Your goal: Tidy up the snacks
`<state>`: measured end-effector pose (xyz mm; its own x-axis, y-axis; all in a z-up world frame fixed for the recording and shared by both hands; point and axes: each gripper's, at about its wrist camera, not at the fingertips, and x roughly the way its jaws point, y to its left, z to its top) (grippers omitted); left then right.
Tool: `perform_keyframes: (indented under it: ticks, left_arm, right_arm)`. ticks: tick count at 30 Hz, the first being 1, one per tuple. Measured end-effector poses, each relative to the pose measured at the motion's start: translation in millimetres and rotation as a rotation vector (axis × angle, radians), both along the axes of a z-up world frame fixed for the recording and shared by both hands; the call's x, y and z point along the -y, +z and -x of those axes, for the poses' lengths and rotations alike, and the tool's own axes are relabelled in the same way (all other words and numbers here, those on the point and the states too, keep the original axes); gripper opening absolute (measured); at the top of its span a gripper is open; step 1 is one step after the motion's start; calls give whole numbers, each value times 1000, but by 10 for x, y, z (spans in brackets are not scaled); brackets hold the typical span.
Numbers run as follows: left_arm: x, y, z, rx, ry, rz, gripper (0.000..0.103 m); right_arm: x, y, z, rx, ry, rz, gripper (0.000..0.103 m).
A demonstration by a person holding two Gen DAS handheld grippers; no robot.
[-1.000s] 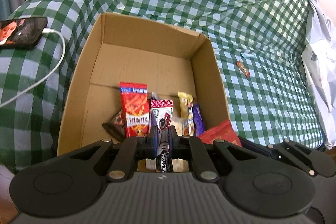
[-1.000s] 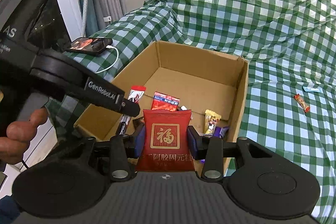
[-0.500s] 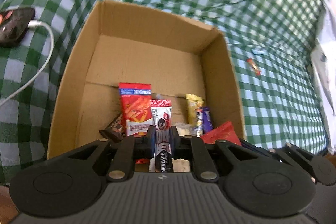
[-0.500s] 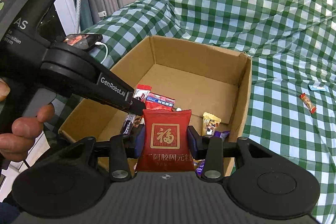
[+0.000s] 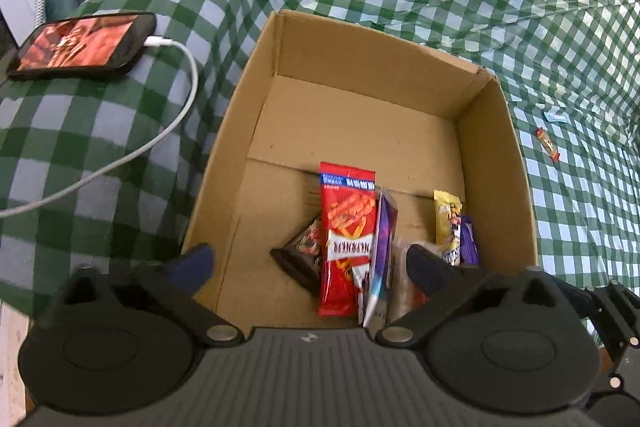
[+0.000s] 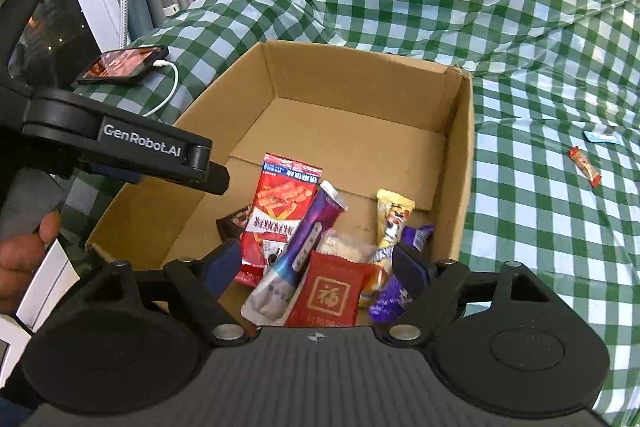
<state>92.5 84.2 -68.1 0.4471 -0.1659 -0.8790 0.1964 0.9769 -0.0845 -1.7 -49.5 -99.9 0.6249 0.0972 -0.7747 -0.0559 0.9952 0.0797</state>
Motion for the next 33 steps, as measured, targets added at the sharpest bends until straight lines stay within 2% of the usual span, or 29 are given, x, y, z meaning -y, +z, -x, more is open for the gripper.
perform_keyframes:
  ticks: [7, 14, 23, 33]
  left_arm:
    - [-51, 107, 372, -22, -35, 21, 103]
    - [-61, 245, 892, 20, -81, 13, 103]
    - [-61, 397, 1447, 82, -106, 6, 103]
    - [-56, 559, 1750, 141, -116, 7, 103]
  right_arm:
    - [-45, 148, 350, -20, -45, -16, 91]
    - [-250, 311, 805, -1, -13, -11, 94]
    - [-355, 552, 1216, 90, 5, 24, 96]
    - [-392, 685, 1541, 153, 6, 37, 98]
